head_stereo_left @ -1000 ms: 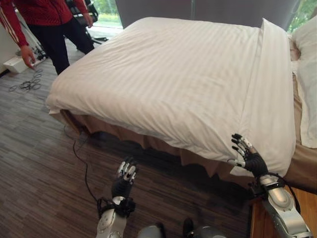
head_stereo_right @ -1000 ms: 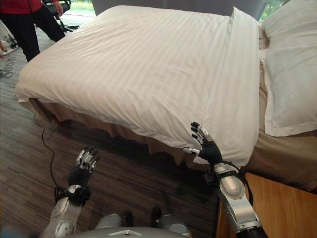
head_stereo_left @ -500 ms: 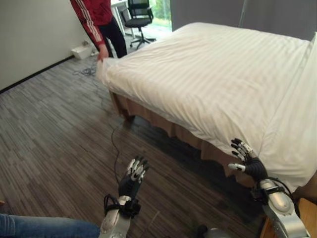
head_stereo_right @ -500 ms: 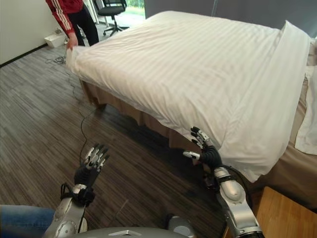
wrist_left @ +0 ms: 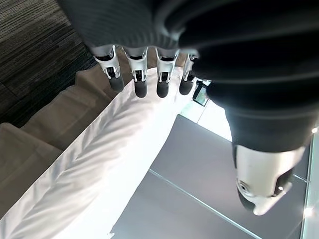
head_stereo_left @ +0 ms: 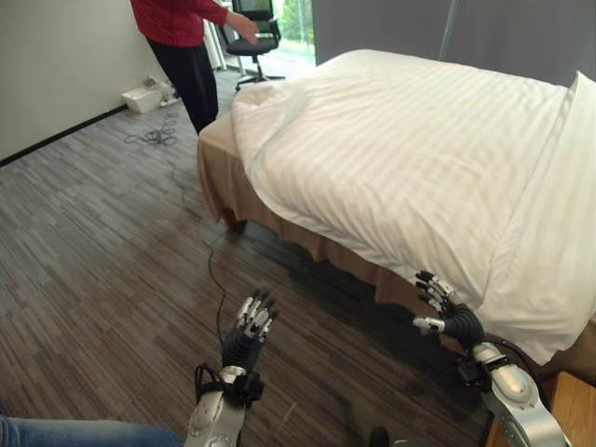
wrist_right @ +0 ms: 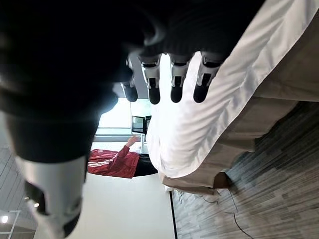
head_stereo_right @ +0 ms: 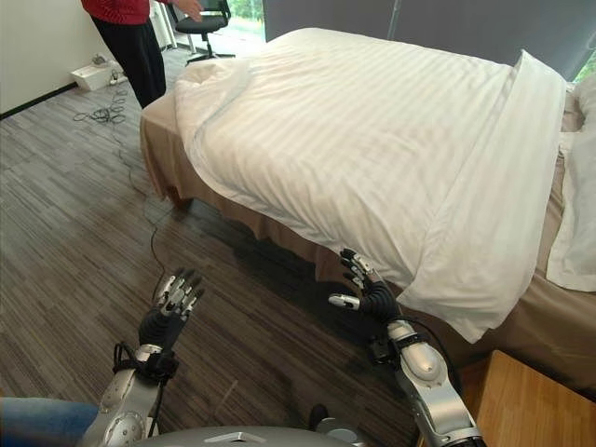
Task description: Making the bed.
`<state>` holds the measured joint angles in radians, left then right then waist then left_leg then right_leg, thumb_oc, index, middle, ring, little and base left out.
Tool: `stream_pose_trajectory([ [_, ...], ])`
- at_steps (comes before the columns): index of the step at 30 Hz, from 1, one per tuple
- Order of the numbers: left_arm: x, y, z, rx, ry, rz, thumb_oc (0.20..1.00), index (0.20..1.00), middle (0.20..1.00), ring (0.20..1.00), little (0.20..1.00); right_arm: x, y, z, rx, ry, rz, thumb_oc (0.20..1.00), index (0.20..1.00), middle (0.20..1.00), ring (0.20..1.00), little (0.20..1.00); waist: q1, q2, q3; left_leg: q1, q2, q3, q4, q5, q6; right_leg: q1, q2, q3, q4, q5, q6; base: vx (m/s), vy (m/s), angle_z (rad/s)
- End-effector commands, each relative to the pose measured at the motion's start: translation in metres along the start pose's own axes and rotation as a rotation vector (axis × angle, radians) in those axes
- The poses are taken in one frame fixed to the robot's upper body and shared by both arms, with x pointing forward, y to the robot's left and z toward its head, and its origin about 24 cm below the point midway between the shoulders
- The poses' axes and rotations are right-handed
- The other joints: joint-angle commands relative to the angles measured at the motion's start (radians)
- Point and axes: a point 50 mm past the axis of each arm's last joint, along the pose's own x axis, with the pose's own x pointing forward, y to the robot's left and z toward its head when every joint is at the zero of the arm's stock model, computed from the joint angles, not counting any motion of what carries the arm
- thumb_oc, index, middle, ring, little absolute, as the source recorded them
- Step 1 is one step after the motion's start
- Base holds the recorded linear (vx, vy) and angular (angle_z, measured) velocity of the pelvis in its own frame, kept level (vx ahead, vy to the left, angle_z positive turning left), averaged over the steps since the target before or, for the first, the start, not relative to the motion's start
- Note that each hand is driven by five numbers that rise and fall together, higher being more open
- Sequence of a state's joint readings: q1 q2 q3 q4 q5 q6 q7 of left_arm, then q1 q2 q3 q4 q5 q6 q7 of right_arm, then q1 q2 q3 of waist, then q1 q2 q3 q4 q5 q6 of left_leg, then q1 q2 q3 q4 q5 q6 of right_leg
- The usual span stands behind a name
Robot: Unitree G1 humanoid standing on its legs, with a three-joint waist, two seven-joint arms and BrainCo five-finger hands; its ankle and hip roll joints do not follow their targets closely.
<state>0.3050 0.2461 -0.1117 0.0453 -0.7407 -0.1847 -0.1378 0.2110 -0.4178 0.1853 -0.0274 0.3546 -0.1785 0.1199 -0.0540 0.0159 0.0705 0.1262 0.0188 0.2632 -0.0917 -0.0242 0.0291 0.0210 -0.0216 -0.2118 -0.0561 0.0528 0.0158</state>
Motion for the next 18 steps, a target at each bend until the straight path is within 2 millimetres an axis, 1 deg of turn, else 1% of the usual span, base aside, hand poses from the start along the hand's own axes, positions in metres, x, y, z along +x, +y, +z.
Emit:
stream_pose_trajectory([
  [1,0.004,0.000,0.018,0.033,-0.088,-0.026,1.000,1.000,1.000,1.000,1.000,0.009,0.002,0.013,0.075,-0.097,0.013,1.000,1.000,1.000,1.000,1.000,-0.009,-0.017,-0.035,0.004,-0.033,0.000,0.004,-0.058,0.022,0.049,-0.026,-0.018,0.048,-0.119,0.044,0.00,0.000,0.00],
  [13,0.004,-0.001,0.017,0.027,-0.086,-0.025,1.000,1.000,1.000,1.000,1.000,0.008,0.003,0.013,0.083,-0.094,0.024,1.000,1.000,1.000,1.000,1.000,-0.016,-0.014,-0.036,0.011,-0.033,0.006,0.004,-0.059,0.022,0.052,-0.025,-0.011,0.051,-0.116,0.046,0.00,0.001,-0.01],
  [14,0.046,-0.043,0.071,0.162,-0.307,-0.199,1.000,1.000,1.000,1.000,1.000,0.018,-0.006,0.042,0.090,-0.212,-0.002,1.000,1.000,1.000,1.000,1.000,-0.055,0.005,0.037,-0.069,-0.074,-0.114,0.075,-0.066,0.044,-0.094,0.033,0.205,0.190,-0.153,0.037,0.00,0.000,0.00],
  [15,0.044,-0.038,0.070,0.174,-0.303,-0.170,1.000,1.000,1.000,1.000,1.000,0.018,-0.007,0.035,0.044,-0.171,0.002,1.000,1.000,1.000,1.000,1.000,-0.044,0.004,0.018,-0.062,-0.077,-0.122,0.068,-0.065,0.043,-0.072,0.031,0.189,0.164,-0.147,0.035,0.00,0.000,0.00],
  [18,0.037,-0.027,0.069,0.154,-0.292,-0.126,1.000,1.000,1.000,1.000,1.000,0.016,-0.011,0.029,0.054,-0.138,-0.015,1.000,1.000,1.000,1.000,1.000,-0.031,0.003,-0.010,-0.041,-0.080,-0.121,0.056,-0.066,0.043,-0.029,0.036,0.174,0.116,-0.137,0.036,0.03,-0.038,0.00],
])
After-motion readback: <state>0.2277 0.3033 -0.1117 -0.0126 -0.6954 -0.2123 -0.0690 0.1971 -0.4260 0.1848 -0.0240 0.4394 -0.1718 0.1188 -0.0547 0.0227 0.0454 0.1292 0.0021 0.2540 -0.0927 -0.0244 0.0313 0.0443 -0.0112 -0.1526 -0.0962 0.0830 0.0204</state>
